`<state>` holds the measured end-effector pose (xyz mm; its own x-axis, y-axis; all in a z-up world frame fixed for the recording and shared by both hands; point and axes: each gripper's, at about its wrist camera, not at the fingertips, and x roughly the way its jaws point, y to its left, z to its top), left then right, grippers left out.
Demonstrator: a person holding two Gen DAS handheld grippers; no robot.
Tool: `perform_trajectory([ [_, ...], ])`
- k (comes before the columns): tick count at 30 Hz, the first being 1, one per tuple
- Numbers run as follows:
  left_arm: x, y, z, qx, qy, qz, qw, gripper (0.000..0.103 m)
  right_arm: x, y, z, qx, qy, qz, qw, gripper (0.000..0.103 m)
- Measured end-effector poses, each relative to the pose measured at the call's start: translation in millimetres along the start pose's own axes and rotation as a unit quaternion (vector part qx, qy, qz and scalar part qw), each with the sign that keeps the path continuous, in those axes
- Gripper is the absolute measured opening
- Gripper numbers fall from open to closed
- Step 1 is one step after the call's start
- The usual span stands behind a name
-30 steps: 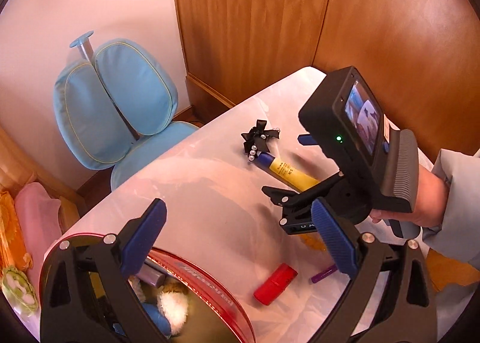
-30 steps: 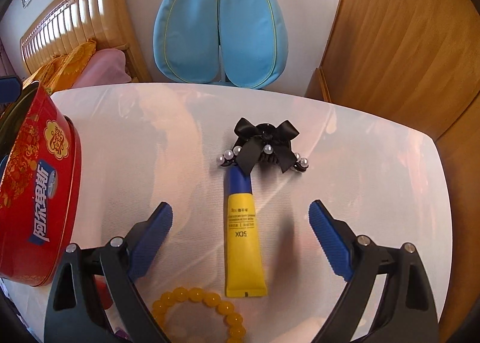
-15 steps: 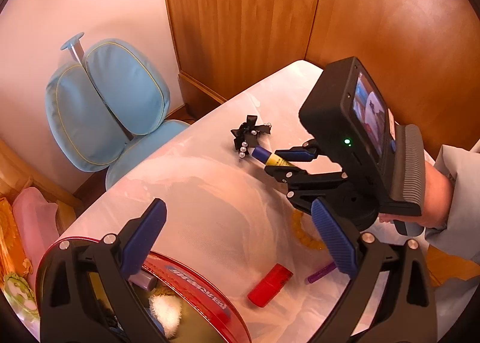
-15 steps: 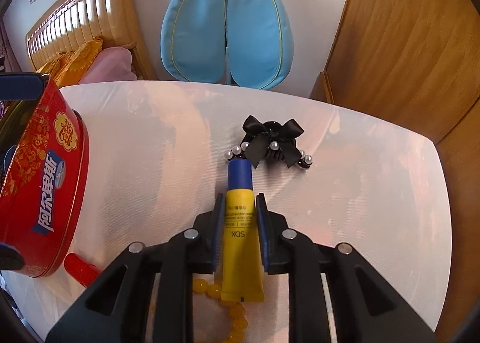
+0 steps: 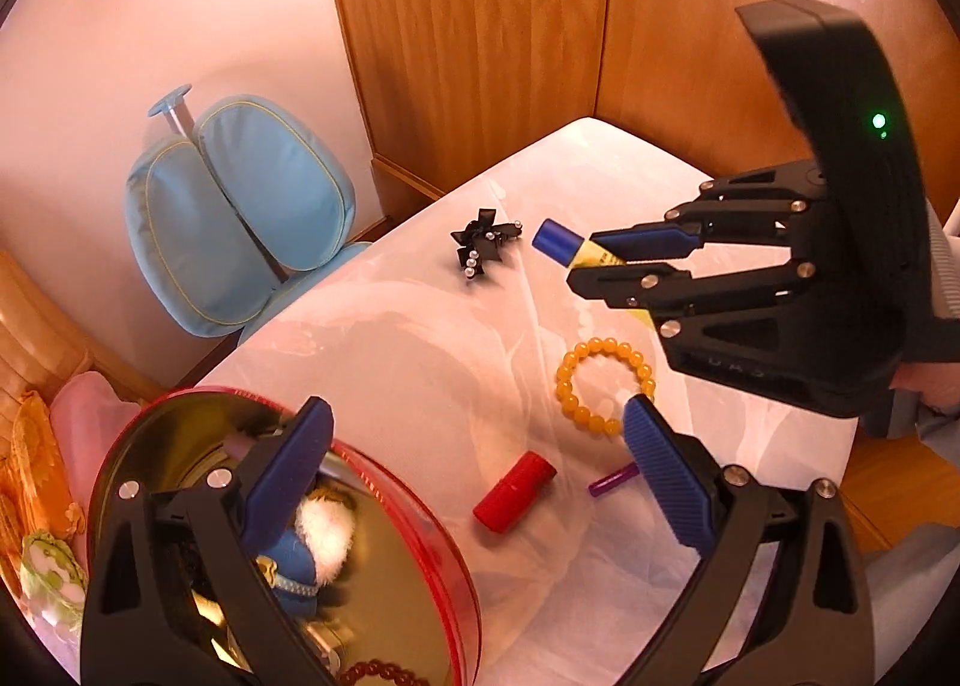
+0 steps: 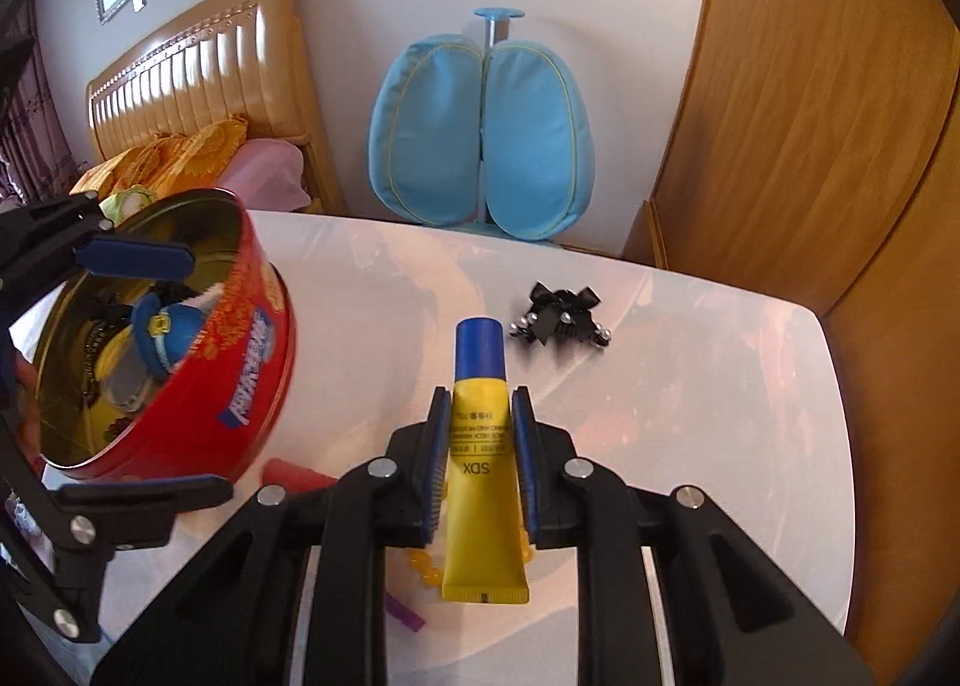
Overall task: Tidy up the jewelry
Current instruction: 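Carry the yellow tube into the red tin and open the right gripper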
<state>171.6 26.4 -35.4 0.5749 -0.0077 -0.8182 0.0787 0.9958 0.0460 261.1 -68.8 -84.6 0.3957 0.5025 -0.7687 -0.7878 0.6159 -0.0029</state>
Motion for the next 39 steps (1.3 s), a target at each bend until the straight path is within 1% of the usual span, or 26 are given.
perform_trajectory([
  [3,-28,15,-23,-0.035,-0.012,0.017,0.9992,0.095,-19,28,10,-0.023,-0.023,0.024,0.999,0.022],
  [5,-47,29,-41,-0.061,-0.016,0.038,0.9973,0.095,-28,49,19,-0.043,-0.035,0.043,0.998,0.022],
  [8,-73,56,-74,-0.095,-0.013,0.085,0.9917,0.095,-35,86,28,-0.076,-0.047,0.077,0.993,0.022],
  [10,-89,72,-97,-0.118,-0.006,0.122,0.9855,0.095,-35,113,31,-0.099,-0.047,0.101,0.989,0.022],
  [11,-96,79,-107,-0.129,-0.003,0.132,0.9828,0.095,-33,125,31,-0.11,-0.044,0.112,0.987,0.022],
  [15,-116,106,-151,-0.183,0.009,0.158,0.9702,0.095,-13,176,27,-0.156,-0.006,0.158,0.975,0.022],
  [19,-123,120,-182,-0.217,0.018,0.161,0.9626,0.095,10,221,22,-0.19,0.048,0.197,0.961,0.022],
  [22,-124,125,-196,-0.227,0.02,0.159,0.9606,0.095,27,253,19,-0.22,0.089,0.217,0.947,0.022],
  [24,-128,126,-203,-0.229,0.019,0.157,0.9605,0.095,37,273,17,-0.238,0.121,0.231,0.936,0.022],
  [27,-130,132,-209,-0.231,0.018,0.155,0.9603,0.095,43,293,15,-0.258,0.129,0.222,0.931,0.022],
  [29,-132,133,-210,-0.23,0.015,0.156,0.9605,0.095,42,295,17,-0.253,0.127,0.223,0.933,0.022],
  [30,-132,133,-210,-0.229,0.014,0.157,0.9607,0.095,41,295,17,-0.251,0.124,0.222,0.934,0.026],
  [31,-133,133,-209,-0.228,0.012,0.157,0.9608,0.095,39,293,18,-0.25,0.119,0.219,0.936,0.034],
  [33,-135,132,-207,-0.227,0.008,0.156,0.9614,0.095,34,286,18,-0.245,0.111,0.216,0.939,0.038],
  [35,-134,129,-202,-0.222,0.004,0.154,0.963,0.095,27,275,20,-0.235,0.097,0.207,0.945,0.047],
  [36,-134,127,-199,-0.218,0.001,0.152,0.9641,0.095,25,271,22,-0.228,0.088,0.201,0.949,0.059],
  [37,-134,123,-195,-0.214,-0.001,0.151,0.9652,0.095,22,264,23,-0.219,0.079,0.196,0.952,0.078],
  [39,-132,115,-186,-0.205,-0.006,0.144,0.9681,0.095,9,244,25,-0.191,0.052,0.186,0.962,0.096],
])
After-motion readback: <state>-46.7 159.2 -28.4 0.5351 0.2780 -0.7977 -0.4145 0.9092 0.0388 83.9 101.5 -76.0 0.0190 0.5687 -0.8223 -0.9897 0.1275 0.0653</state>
